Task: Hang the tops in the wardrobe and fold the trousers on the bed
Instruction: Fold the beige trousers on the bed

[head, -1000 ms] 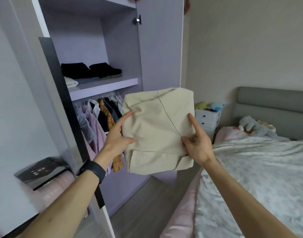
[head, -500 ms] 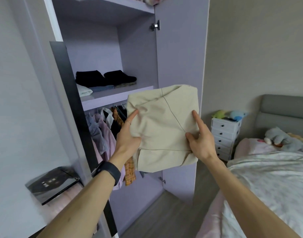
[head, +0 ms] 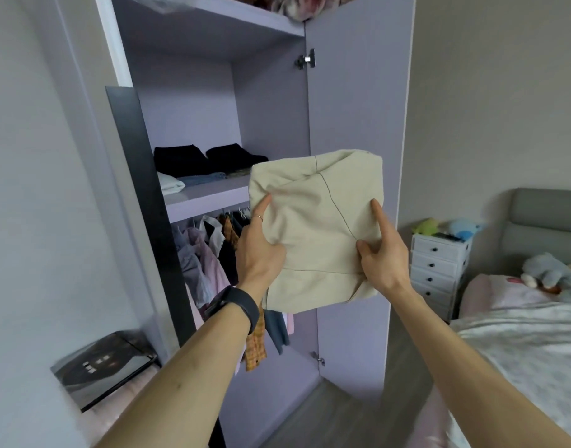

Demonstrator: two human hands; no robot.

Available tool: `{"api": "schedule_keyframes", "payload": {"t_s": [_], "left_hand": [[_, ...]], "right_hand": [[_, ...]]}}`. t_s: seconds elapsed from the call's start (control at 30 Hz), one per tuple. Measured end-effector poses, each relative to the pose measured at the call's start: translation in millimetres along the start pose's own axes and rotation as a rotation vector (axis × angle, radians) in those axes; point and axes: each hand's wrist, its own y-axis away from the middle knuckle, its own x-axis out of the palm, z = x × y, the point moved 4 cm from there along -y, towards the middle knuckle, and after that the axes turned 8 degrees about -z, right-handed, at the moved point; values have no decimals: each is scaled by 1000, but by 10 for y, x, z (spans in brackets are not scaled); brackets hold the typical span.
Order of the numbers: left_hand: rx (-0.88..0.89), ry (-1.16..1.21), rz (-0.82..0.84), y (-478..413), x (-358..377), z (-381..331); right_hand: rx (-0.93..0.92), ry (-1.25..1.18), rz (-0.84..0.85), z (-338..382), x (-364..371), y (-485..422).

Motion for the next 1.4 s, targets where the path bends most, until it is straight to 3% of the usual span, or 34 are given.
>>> {"api": "schedule_keyframes", "payload": {"t_s": [0.4, 0.7, 1.07, 1.4], "left_hand": [[-25, 4, 22, -1376, 835, 446], [-33, -27, -20, -3195, 1308, 903], [31, -365, -339, -4478, 211, 875], [-137, -591, -478, -5295, -1110, 1067]], "right_hand": [[-16, -29, -28, -590, 935, -1157], [-110, -159, 102, -1069, 2493, -2904], [-355, -379, 302, -78, 4109, -3898], [-419, -473, 528, 1101, 5673, -3889]]}}
